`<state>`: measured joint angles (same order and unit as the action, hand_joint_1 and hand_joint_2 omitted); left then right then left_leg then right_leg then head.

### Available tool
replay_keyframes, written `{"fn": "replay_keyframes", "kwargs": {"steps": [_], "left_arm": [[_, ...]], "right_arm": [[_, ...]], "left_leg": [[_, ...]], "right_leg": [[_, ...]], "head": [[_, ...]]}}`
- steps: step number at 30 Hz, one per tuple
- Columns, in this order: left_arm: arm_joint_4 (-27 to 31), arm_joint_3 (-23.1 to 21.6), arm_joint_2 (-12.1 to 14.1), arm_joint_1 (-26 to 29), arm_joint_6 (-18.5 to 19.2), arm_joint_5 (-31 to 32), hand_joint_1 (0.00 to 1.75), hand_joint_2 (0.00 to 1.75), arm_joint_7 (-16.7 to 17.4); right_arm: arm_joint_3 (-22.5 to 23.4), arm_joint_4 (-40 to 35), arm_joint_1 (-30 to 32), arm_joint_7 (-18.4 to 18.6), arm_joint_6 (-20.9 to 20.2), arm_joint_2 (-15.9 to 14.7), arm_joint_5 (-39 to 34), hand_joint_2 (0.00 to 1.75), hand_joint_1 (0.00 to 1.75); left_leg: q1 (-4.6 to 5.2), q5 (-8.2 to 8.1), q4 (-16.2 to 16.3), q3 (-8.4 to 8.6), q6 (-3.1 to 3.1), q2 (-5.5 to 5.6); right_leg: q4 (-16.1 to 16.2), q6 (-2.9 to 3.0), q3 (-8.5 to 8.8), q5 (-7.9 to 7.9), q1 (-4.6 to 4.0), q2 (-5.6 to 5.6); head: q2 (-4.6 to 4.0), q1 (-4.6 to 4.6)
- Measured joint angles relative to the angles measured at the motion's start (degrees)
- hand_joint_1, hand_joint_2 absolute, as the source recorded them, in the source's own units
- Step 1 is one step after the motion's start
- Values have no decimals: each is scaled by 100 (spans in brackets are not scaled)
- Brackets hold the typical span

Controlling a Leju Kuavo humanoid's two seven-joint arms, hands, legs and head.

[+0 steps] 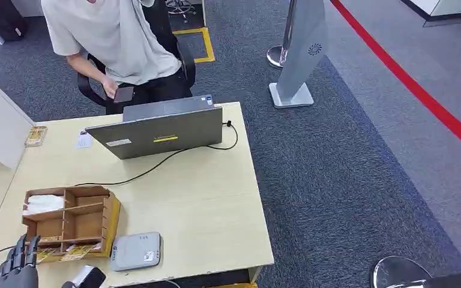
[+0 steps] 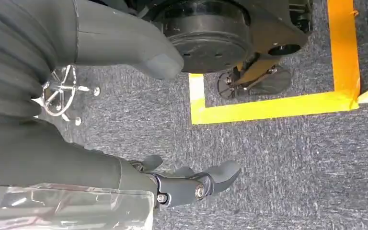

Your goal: Pass the card to the sensor for recognition and then transmit it.

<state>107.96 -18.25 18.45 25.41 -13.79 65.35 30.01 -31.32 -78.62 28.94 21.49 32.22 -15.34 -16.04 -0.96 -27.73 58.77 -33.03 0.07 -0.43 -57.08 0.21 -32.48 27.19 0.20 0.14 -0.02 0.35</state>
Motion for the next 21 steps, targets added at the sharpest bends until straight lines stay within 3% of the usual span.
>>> {"fn": "replay_keyframes", "kwargs": {"steps": [10,21], "left_arm": [[-554,-63,-293,-430,-190,7,0,175,-276],[-787,-122,-385,-598,-228,-59,0,175,-309]], "right_arm": [[-94,140,-160,-173,66,-2,-330,175,0],[-308,228,-264,-269,155,-66,-540,175,0]], "left_leg": [[0,0,0,6,0,2],[0,0,0,6,0,2]], "right_leg": [[0,1,2,-1,0,1],[0,1,2,-1,0,1]], "head": [[0,0],[0,-2]]}}
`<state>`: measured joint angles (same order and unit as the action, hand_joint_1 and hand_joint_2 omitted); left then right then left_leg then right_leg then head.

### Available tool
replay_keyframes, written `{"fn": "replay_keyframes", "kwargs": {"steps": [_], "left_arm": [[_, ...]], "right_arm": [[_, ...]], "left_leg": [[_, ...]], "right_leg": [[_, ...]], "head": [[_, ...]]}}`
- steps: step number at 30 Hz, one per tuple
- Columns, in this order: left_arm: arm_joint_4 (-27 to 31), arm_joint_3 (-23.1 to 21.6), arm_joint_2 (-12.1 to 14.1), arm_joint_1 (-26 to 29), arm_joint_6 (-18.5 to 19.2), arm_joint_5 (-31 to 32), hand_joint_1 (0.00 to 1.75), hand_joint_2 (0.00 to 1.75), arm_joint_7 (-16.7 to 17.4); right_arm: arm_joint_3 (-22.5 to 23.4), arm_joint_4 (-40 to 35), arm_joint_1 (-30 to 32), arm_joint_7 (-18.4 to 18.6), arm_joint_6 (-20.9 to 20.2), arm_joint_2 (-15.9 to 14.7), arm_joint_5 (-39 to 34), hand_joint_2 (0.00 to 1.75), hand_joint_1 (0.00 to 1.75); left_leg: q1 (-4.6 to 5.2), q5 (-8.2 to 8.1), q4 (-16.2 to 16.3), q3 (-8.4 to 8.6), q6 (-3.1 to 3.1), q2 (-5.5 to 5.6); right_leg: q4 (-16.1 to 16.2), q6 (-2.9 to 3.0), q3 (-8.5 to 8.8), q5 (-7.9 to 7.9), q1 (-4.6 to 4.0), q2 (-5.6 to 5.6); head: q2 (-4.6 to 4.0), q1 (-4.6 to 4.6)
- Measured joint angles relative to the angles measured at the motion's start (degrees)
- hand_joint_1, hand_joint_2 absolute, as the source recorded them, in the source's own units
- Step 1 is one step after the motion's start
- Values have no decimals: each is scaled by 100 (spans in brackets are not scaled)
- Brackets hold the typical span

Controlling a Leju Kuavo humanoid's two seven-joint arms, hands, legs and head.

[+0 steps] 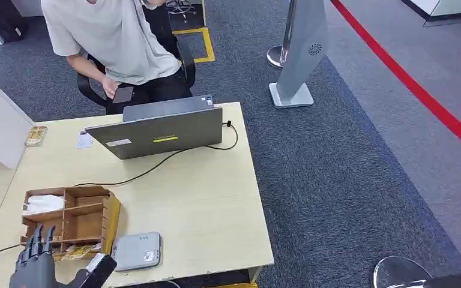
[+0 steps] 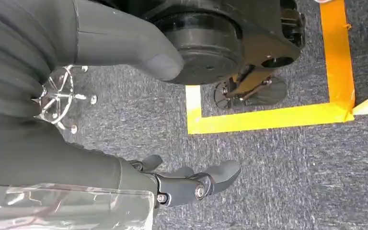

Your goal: Pass the card to the sensor for recognition and then transmit it.

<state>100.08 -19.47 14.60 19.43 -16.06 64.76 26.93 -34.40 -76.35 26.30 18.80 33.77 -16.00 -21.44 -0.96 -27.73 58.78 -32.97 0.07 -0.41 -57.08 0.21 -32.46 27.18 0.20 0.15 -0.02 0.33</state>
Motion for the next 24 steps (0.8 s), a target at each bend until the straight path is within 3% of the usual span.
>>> {"fn": "replay_keyframes", "kwargs": {"steps": [4,5,24], "left_arm": [[-31,0,-9,-1,-17,0,0,175,0],[-37,0,-9,0,-20,-4,175,175,0],[-48,0,-2,-23,-105,-262,175,175,-138]], "right_arm": [[-44,2,-6,-13,26,-24,-68,175,0],[-52,2,-6,-15,37,-33,-72,175,0],[-363,0,-79,-105,282,-201,-330,175,0]], "left_leg": [[0,0,0,0,0,0],[0,0,0,0,0,0],[0,0,0,-1,0,0]], "right_leg": [[0,0,0,0,0,0],[0,0,0,0,0,0],[0,0,3,0,0,0]], "head": [[0,2],[0,2],[0,2]]}}
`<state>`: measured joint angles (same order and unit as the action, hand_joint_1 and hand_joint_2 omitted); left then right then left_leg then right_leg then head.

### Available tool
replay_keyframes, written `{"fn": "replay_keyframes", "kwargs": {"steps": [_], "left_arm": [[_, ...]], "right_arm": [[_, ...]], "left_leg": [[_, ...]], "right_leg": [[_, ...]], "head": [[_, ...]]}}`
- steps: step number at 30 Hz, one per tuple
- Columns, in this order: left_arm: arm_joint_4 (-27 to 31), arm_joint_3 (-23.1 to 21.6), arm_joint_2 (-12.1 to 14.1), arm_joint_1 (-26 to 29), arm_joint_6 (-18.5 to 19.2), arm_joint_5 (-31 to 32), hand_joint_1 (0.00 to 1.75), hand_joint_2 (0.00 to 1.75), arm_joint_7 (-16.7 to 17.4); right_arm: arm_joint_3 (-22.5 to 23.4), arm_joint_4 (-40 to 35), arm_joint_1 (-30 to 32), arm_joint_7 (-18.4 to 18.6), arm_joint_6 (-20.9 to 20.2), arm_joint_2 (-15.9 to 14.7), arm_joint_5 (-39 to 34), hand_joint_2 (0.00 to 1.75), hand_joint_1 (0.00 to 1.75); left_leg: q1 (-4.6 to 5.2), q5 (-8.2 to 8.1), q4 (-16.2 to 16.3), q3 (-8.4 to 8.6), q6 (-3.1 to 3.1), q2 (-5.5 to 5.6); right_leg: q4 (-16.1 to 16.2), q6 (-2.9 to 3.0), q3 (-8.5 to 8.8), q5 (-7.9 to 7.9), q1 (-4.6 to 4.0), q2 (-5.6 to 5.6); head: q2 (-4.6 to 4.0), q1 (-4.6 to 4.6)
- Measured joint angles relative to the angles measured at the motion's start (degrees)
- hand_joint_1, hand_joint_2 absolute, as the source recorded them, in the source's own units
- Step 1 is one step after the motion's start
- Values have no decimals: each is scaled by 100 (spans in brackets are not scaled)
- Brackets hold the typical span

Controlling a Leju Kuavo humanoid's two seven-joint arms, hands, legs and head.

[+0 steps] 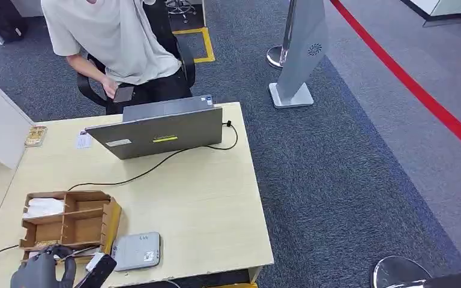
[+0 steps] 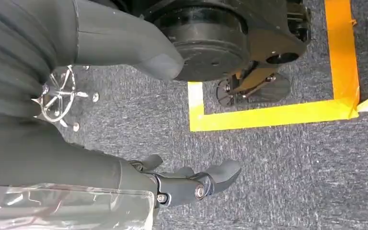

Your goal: Pass the card to the sensor for recognition and then transmit it.

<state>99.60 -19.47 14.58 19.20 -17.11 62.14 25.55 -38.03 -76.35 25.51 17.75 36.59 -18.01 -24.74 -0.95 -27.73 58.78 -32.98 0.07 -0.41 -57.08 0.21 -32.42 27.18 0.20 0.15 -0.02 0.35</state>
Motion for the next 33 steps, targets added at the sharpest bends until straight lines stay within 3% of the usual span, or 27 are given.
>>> {"fn": "replay_keyframes", "kwargs": {"steps": [12,18,24,28,31,33], "left_arm": [[-20,0,22,13,-219,101,175,175,-57],[371,-2,94,78,-162,354,175,175,-135],[1383,-171,468,71,221,773,175,175,-253],[2081,-254,848,105,144,997,175,175,-411],[2335,-258,1008,105,-105,1058,175,175,-579],[2457,-249,1045,-168,-203,941,175,175,-693]], "right_arm": [[-256,-24,-63,-81,225,-140,-285,175,0],[-389,-142,-67,-103,282,-221,-372,175,0],[-372,-347,53,92,284,-225,-110,175,0],[-339,-398,152,129,284,-225,6,175,0],[-330,-400,206,70,284,-225,20,175,0],[-330,-413,200,52,280,-225,-18,175,0]], "left_leg": [[0,0,0,2,0,0],[-1,0,0,3,0,1],[-2,0,0,4,0,2],[-2,0,0,4,0,2],[-2,0,0,5,0,3],[0,4,0,3,-1,13]], "right_leg": [[0,0,1,0,0,1],[0,0,-1,0,0,1],[0,0,-1,0,-1,3],[0,0,1,0,-1,3],[0,0,-14,1,-1,4],[1,-1,-10,2,-1,22]], "head": [[0,-2],[0,-2],[0,0],[0,0],[0,-2],[0,0]]}}
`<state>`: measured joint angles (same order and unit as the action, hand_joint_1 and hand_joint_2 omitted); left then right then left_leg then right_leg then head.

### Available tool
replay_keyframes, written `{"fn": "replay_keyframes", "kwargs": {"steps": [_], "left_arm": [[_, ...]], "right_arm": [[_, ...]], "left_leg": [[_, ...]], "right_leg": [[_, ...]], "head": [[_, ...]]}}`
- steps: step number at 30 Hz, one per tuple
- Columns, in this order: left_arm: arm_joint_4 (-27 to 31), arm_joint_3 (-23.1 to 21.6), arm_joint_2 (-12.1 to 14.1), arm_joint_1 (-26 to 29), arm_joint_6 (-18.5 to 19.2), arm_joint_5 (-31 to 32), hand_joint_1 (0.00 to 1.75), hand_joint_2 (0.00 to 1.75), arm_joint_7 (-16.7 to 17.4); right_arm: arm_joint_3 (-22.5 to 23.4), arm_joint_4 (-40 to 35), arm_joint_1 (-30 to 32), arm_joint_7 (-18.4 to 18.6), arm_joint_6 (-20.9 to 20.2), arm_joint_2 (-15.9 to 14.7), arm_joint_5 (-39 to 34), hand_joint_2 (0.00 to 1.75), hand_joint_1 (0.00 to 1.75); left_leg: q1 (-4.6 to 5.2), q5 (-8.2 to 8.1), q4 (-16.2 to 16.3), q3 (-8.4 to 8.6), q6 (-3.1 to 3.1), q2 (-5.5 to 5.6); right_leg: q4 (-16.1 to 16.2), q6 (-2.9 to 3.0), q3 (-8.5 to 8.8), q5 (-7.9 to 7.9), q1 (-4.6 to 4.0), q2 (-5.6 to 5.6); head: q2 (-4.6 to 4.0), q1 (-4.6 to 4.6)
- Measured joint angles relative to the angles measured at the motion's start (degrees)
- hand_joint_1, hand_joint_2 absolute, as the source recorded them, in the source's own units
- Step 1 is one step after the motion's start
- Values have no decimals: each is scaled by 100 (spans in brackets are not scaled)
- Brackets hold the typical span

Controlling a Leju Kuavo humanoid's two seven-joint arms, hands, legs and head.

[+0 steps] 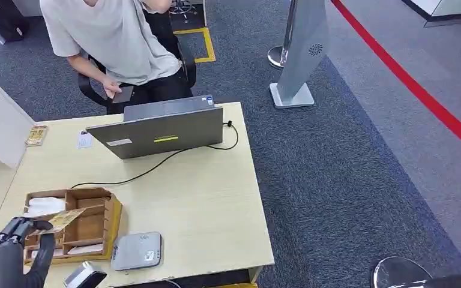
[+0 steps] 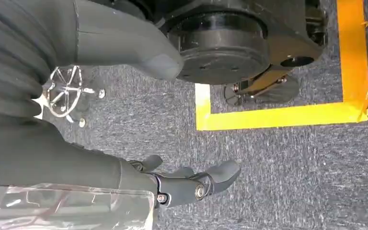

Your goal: Pass the card to the sensor for recognition and then transmit it.

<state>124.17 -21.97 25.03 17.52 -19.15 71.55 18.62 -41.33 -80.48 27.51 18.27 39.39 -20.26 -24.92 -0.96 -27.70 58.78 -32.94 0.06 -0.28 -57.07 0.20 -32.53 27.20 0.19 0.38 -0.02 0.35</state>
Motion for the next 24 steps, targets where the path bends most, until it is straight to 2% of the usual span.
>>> {"fn": "replay_keyframes", "kwargs": {"steps": [3,6,10,13,18,24], "left_arm": [[-102,209,-6,-690,221,-421,175,175,-202],[-701,553,-50,-1707,80,-507,175,175,-290],[-2265,841,-13,-3138,-70,-470,175,175,-400],[-3280,852,88,-3954,-68,-331,175,175,-422],[-4326,850,195,-4535,-31,-187,175,175,-251],[-4738,848,267,-4748,22,-216,175,175,-142]], "right_arm": [[-76,80,-131,-235,-65,-17,-244,175,0],[-301,416,-429,-733,-321,-39,-681,175,0],[-751,1275,-1071,-1453,-874,-2,-1319,175,0],[-1019,1723,-1404,-1648,-968,55,-1565,175,0],[-1432,2203,-1662,-1773,-924,72,-1864,175,0],[-1770,2323,-1759,-1744,-757,72,-2030,175,0]], "left_leg": [[0,16,0,2,0,7],[-2,39,0,-2,6,7],[-6,65,0,-5,20,-5],[-8,82,0,-11,25,-8],[-8,82,0,-23,25,-10],[-7,81,0,-36,24,-10]], "right_leg": [[0,4,5,-7,0,5],[1,7,-2,-32,-1,7],[-1,24,-5,-70,-3,-5],[-5,24,-10,-79,-5,-14],[-7,24,-21,-79,-5,-21],[-6,24,-32,-78,-4,-20]], "head": [[0,0],[0,-6],[0,-4],[0,2],[0,-9],[0,-7]]}}
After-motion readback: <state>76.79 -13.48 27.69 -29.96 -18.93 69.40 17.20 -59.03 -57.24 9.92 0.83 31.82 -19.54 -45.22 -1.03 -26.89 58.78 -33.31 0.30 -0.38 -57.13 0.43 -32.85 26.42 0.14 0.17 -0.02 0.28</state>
